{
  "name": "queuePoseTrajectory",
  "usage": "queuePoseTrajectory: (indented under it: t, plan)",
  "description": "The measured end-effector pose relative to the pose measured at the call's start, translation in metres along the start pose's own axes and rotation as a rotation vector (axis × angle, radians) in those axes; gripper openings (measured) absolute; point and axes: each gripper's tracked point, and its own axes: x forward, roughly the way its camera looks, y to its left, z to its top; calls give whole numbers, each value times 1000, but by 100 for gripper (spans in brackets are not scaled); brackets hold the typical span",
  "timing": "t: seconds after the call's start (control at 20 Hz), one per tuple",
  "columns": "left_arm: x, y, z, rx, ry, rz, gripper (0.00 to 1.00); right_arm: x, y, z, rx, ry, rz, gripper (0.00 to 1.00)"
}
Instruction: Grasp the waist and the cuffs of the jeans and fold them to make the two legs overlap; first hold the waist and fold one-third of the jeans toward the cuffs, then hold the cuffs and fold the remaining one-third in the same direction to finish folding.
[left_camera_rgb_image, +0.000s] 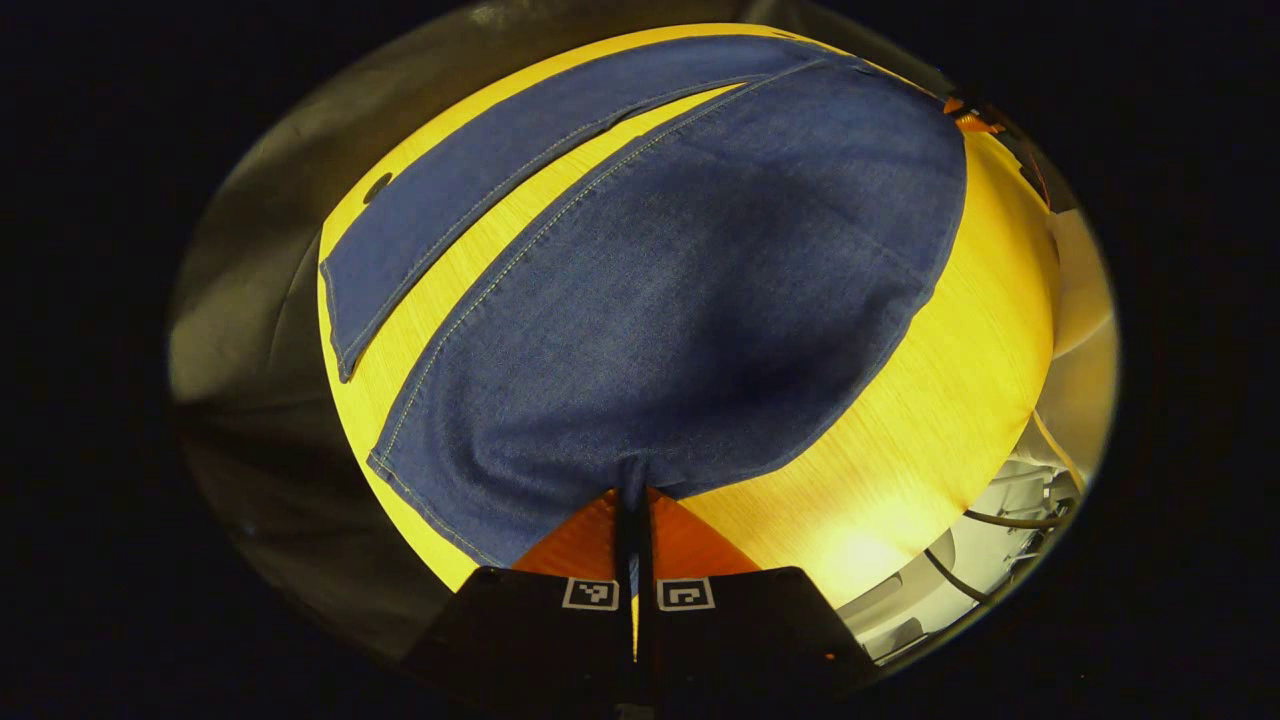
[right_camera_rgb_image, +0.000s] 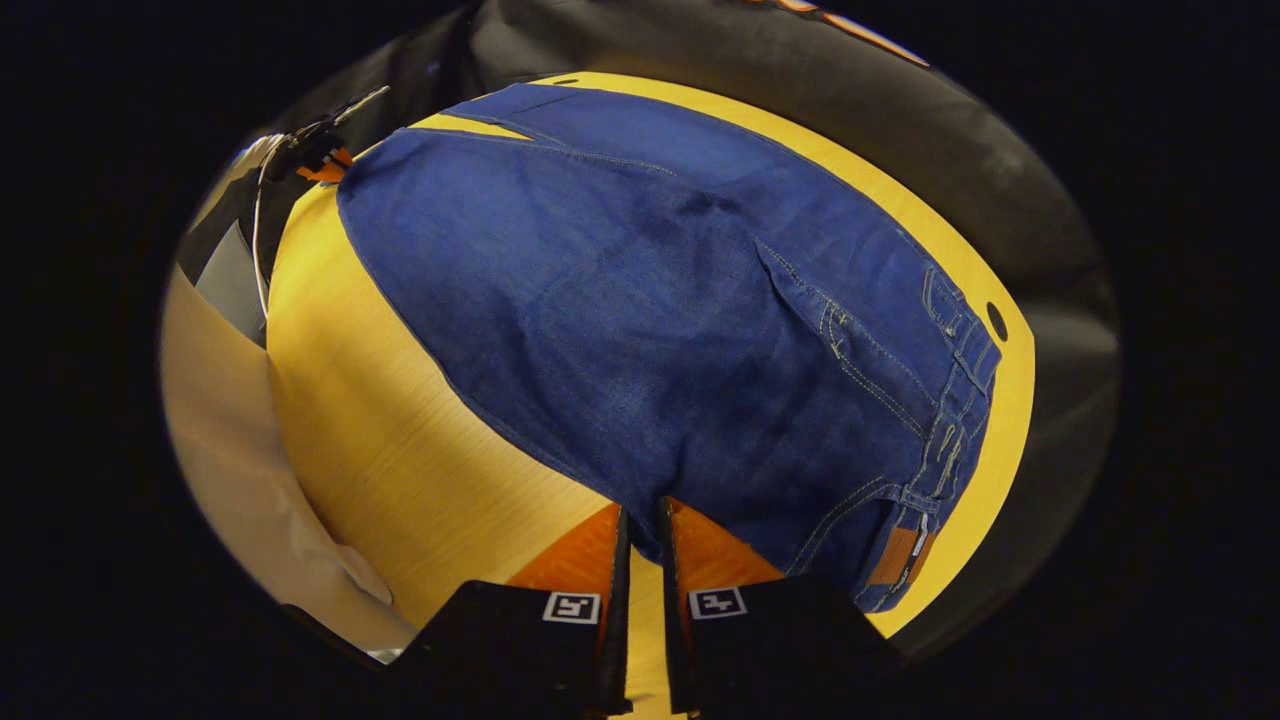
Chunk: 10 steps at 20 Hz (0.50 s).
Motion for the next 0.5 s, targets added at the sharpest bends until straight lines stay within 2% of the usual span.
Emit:
queuePoseTrajectory:
  t: [0.05, 0.1, 0.15, 0.2, 0.35, 0.5]
  plan:
    - [0, 0, 0, -10, -3, 3, 0, -1, 0, 2, -1, -6, -8, 11]
    - [0, 1, 1, -15, -11, 8, 0, 1, -1, 1, 9, -10, -19, 11]
    - [2, 2, 1, -19, -24, 15, 0, 0, -1, 0, 36, 0, -31, 2]
    - [3, 3, 2, -32, -40, 26, 0, 0, -2, 0, 65, -2, -48, 6]
    - [2, 6, 2, -117, -104, 64, 0, -3, -5, 3, 123, -41, -122, 3]
    - [6, 16, 7, -289, -176, 123, 0, -5, -8, 0, 173, -79, -231, 3]
